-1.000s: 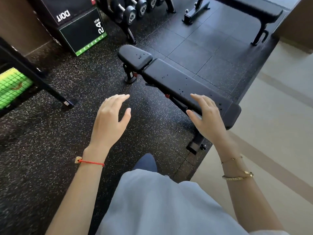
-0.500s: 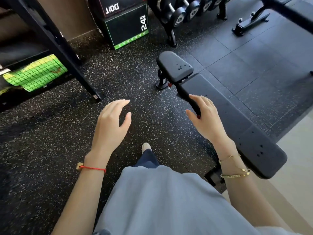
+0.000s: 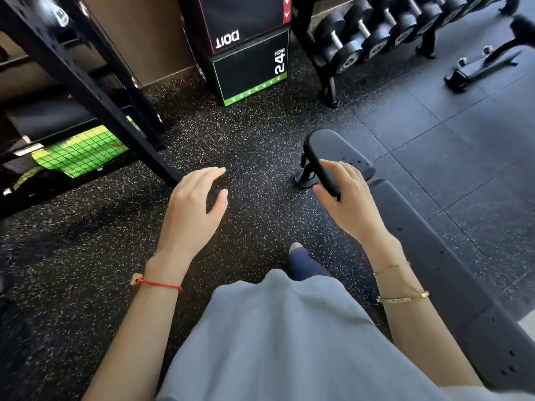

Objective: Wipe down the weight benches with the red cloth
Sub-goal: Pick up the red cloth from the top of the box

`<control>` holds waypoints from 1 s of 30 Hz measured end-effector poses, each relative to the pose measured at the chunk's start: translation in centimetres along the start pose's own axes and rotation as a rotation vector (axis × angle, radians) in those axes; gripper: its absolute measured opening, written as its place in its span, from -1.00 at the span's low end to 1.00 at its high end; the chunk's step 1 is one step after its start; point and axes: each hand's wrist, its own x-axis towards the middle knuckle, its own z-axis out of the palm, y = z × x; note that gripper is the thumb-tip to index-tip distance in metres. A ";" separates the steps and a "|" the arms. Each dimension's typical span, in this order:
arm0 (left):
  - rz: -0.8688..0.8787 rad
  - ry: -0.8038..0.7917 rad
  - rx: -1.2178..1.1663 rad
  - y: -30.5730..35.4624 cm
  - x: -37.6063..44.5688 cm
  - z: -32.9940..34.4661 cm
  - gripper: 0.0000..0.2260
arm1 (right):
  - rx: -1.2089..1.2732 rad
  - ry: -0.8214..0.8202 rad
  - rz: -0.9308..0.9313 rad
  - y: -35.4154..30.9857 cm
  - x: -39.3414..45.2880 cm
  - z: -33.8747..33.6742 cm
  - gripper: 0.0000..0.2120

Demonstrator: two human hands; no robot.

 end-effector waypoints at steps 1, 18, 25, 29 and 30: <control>-0.008 0.002 -0.001 -0.5 1.8 0.3 -0.66 | 0.005 -0.010 -0.004 0.2 1.9 0.2 -0.55; -0.167 0.147 0.021 -5.3 37.6 3.2 -0.66 | 0.032 -0.088 -0.199 2.4 43.6 -1.5 -0.55; -0.224 0.195 0.013 -9.8 48.7 3.8 -0.67 | 0.014 -0.136 -0.250 2.0 57.0 1.4 -0.56; -0.208 0.187 0.021 -13.7 56.1 4.2 -0.66 | 0.018 -0.132 -0.259 1.5 65.1 4.0 -0.57; -0.203 0.191 0.023 -14.7 58.2 4.1 -0.66 | 0.018 -0.134 -0.261 1.2 67.2 4.5 -0.57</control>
